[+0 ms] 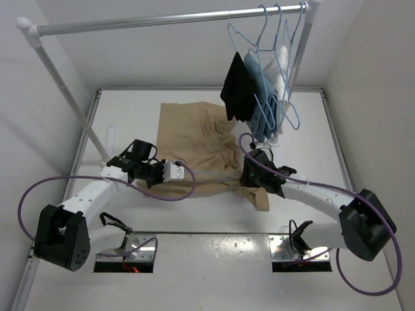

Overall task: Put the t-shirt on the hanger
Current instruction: Place tshirt on hanger

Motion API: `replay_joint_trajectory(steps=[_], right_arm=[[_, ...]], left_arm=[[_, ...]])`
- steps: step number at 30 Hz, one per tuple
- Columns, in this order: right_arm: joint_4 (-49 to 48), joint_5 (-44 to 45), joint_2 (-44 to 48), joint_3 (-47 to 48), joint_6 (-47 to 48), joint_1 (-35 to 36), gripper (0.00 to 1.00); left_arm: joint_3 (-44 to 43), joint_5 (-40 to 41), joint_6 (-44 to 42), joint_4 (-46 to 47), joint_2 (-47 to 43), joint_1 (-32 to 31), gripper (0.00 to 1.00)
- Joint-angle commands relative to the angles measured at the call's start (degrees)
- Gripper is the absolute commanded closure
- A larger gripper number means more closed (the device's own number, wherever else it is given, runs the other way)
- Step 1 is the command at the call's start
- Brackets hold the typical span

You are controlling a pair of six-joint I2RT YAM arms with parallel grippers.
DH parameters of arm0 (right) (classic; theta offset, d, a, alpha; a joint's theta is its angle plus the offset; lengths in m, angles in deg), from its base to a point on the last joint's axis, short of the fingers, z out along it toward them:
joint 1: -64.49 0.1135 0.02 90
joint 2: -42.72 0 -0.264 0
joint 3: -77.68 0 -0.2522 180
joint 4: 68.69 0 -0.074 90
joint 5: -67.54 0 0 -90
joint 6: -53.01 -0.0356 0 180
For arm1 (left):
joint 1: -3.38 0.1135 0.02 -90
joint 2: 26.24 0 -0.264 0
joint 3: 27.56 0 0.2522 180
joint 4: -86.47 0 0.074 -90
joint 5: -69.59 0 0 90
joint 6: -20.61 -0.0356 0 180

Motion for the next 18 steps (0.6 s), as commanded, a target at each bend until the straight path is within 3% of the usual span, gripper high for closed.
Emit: replay_joint_trajectory(steps=[1,7,9,10,14,18], right_arm=[[1.7,1.0,-2.1,-0.4,4.9,-2.1,0.73],[3.9,-0.8,-2.2,4.1,12.5,-0.9,0.45],[5.9,-0.8,-1.3,6.3,14.2,-0.3,0.41],[6.5,-0.8,-0.7,7.0,14.9,-0.3,0.32],[7.2,-4.4,1.6,8.7,16.1,2.9,0.15],[4.6,-5.8,2.4,8.7,19.5,10.4,0.12]], left_arm=[[-1.1,1.1,3.2,0.0,-0.7,0.4,1.0],[-4.4,-3.4,12.2,-0.5,-0.1,-0.2,1.0],[-4.4,-2.9,15.2,-0.5,-0.1,-0.8,1.0],[-4.4,-1.4,16.3,-0.5,0.6,-0.8,1.0],[-3.9,3.2,26.3,2.2,2.1,-0.8,1.0],[-2.5,5.4,31.3,4.2,2.7,-0.2,1.0]])
